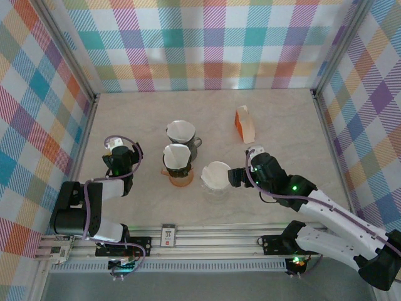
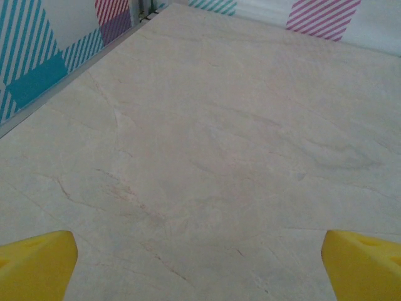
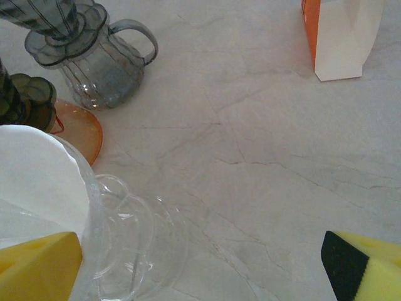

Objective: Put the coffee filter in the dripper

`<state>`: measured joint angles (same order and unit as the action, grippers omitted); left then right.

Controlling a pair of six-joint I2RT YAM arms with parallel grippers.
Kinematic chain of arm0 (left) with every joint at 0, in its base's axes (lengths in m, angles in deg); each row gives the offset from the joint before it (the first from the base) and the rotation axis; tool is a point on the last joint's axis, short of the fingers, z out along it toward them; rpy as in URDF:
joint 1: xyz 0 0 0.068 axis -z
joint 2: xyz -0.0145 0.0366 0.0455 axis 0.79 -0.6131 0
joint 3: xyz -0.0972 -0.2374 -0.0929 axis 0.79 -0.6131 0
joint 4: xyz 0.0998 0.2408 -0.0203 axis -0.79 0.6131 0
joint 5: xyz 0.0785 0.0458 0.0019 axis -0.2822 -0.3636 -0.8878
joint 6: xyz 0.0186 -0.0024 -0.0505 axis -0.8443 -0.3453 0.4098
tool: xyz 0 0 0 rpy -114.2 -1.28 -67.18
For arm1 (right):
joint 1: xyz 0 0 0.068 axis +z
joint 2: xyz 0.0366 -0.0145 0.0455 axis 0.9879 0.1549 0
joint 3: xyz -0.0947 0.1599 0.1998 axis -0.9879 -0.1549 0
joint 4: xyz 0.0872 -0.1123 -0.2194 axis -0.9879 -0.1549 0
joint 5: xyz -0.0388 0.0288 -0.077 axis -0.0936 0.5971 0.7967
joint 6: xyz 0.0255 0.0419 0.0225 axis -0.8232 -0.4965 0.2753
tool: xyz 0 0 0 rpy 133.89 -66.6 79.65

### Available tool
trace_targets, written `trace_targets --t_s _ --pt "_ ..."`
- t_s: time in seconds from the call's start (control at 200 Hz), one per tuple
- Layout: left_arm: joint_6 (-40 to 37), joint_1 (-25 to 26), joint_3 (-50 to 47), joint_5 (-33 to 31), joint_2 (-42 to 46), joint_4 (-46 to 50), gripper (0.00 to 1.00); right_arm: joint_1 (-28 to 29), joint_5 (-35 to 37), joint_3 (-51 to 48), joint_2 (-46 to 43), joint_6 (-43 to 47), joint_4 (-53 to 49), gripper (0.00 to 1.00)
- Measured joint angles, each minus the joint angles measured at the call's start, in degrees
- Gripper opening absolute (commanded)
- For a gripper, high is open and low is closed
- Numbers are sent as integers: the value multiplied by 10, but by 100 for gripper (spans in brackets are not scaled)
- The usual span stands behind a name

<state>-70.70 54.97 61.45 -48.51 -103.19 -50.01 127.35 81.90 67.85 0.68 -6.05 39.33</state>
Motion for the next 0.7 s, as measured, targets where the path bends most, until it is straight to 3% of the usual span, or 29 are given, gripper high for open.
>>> trace_targets --t_s 0.7 --pt "-47 11 -5 65 -65 -44 100 0 1 0 -12 10 15 99"
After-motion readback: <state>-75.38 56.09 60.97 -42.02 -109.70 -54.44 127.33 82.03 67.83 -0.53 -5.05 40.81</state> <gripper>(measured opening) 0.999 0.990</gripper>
